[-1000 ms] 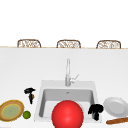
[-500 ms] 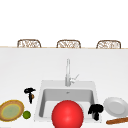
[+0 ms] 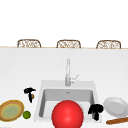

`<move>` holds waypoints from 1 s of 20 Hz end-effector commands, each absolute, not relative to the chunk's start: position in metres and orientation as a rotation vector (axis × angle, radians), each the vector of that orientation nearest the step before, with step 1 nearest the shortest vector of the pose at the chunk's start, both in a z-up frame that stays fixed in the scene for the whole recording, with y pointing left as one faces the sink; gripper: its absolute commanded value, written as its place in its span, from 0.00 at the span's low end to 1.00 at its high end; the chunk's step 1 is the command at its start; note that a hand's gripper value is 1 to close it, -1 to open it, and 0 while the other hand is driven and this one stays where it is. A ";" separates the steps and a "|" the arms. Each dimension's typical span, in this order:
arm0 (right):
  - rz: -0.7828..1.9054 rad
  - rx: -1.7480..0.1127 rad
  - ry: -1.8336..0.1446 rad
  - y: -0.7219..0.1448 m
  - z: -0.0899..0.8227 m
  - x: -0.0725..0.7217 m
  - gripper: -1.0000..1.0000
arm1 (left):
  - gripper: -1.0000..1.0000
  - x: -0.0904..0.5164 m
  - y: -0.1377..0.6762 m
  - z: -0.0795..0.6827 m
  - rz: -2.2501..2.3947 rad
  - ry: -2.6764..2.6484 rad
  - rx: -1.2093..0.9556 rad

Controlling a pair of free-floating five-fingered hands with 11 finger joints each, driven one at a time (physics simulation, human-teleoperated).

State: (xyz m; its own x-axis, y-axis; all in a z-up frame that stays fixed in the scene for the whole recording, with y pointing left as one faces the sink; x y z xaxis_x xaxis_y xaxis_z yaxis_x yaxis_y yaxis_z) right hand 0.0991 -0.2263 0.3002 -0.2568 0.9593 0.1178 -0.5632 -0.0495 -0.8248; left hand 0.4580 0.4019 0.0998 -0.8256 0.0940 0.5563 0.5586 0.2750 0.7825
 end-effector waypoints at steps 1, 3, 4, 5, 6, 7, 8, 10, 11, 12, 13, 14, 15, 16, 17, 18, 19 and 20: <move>1.608 -0.577 -0.954 -0.226 0.300 0.099 0.50 | 1.00 0.458 0.409 0.078 -1.489 -2.118 -0.572; 1.608 -0.577 -0.954 -0.226 0.300 0.099 0.50 | 1.00 0.457 0.409 0.087 -1.516 -2.136 -0.551; 1.608 -0.577 -0.954 -0.226 0.300 0.099 0.50 | 1.00 0.456 0.408 0.088 -1.522 -2.152 -0.540; 1.608 -0.577 -0.954 -0.226 0.300 0.099 0.50 | 1.00 0.454 0.406 0.089 -1.507 -2.154 -0.566; 1.608 -0.577 -0.954 -0.226 0.300 0.099 0.50 | 1.00 0.452 0.405 0.092 -1.513 -2.180 -0.550; 1.608 -0.577 -0.954 -0.226 0.300 0.099 0.50 | 1.00 0.452 0.404 0.092 -1.525 -2.192 -0.543; 1.608 -0.577 -0.954 -0.226 0.300 0.099 0.50 | 1.00 0.452 0.403 0.092 -1.526 -2.207 -0.529; 1.608 -0.577 -0.954 -0.226 0.300 0.099 0.50 | 1.00 0.455 0.404 0.096 -1.521 -2.265 -0.520; 1.608 -0.577 -0.954 -0.226 0.300 0.099 0.50 | 1.00 0.456 0.410 0.100 -1.525 -2.271 -0.513; 1.608 -0.577 -0.954 -0.226 0.300 0.099 0.50 | 1.00 0.458 0.405 0.102 -1.542 -2.253 -0.505; 1.608 -0.577 -0.954 -0.226 0.300 0.099 0.50 | 1.00 0.457 0.402 0.103 -1.540 -2.258 -0.502; 1.608 -0.577 -0.954 -0.226 0.300 0.099 0.50 | 1.00 0.464 0.394 0.106 -1.550 -2.256 -0.493; 1.608 -0.577 -0.954 -0.226 0.300 0.099 0.50 | 1.00 0.465 0.390 0.114 -1.550 -2.255 -0.489; 1.608 -0.577 -0.954 -0.226 0.300 0.099 0.50 | 1.00 0.466 0.386 0.126 -1.569 -2.240 -0.487; 1.608 -0.577 -0.954 -0.226 0.300 0.099 0.50 | 1.00 0.467 0.384 0.134 -1.578 -2.230 -0.484; 1.608 -0.577 -0.954 -0.226 0.300 0.099 0.50 | 1.00 0.468 0.382 0.143 -1.579 -2.228 -0.488; 1.608 -0.577 -0.954 -0.226 0.300 0.099 0.50 | 1.00 0.470 0.378 0.150 -1.574 -2.229 -0.488; 1.608 -0.577 -0.954 -0.226 0.300 0.099 0.50 | 1.00 0.470 0.377 0.157 -1.571 -2.233 -0.495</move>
